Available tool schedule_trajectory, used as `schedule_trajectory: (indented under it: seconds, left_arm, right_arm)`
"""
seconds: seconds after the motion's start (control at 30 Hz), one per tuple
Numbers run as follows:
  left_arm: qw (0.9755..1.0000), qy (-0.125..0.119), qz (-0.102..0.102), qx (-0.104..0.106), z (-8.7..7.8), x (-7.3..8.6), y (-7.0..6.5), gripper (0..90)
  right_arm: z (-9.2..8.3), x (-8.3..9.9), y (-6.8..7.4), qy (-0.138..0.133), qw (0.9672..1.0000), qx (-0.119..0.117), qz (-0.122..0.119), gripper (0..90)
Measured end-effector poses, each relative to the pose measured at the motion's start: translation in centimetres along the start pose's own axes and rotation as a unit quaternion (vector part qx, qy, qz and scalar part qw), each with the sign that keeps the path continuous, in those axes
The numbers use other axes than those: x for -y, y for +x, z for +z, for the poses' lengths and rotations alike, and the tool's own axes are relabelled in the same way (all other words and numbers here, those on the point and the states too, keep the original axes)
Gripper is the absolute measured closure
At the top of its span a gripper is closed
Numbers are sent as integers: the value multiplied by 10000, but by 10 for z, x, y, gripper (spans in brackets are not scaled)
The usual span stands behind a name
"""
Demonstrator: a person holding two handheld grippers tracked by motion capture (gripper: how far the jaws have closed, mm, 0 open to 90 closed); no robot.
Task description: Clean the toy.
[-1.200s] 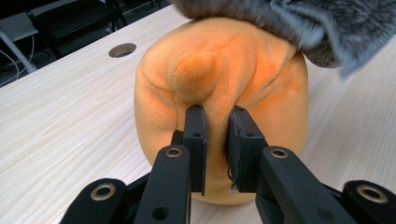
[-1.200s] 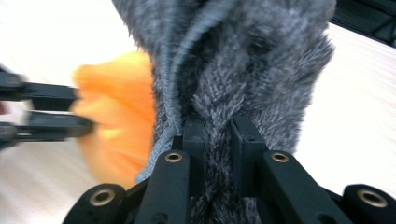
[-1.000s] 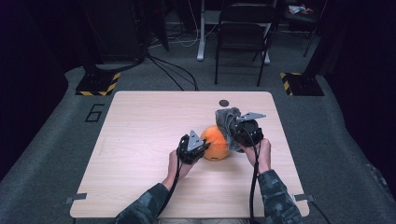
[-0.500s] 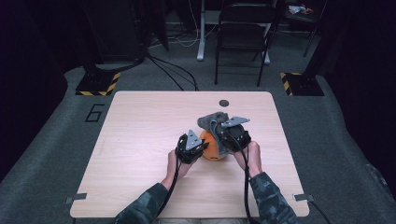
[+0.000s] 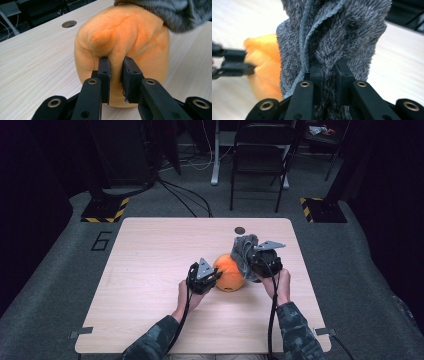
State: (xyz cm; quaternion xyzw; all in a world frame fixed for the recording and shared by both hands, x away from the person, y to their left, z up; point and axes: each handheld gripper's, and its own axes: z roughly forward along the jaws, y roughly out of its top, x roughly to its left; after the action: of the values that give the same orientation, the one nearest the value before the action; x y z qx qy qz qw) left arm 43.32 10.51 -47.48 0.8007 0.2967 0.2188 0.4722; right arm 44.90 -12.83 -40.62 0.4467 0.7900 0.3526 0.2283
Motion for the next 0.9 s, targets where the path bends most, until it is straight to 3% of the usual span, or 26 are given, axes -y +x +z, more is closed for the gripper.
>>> schedule_trajectory:
  seconds: [0.1,0.3,0.43,0.53,0.63,0.73,0.9]
  left_arm:
    - [10000,8,-12,-12,-2,-1,2,705]
    - [10000,-81,-50,3,-10,-14,1,415]
    - [9999,66,-38,-66,-2,-13,-2,303]
    - [9998,183,-35,-80,2,-10,-2,345]
    - [9997,194,-92,-78,5,-5,-1,528]
    - [9998,189,-67,-43,4,-2,1,653]
    - [10000,29,-29,-69,1,-1,1,720]
  right_arm:
    - [12,6,6,130,9999,9,-30,788]
    - [14,4,6,119,9999,-63,-80,788]
    - [14,3,9,101,9998,-132,-145,790]
    - [15,5,14,96,9997,-197,-105,792]
    - [15,6,17,60,9998,-176,-85,793]
    - [15,6,15,-22,9997,-236,-113,793]
    - [5,2,16,-208,9995,-188,-152,795]
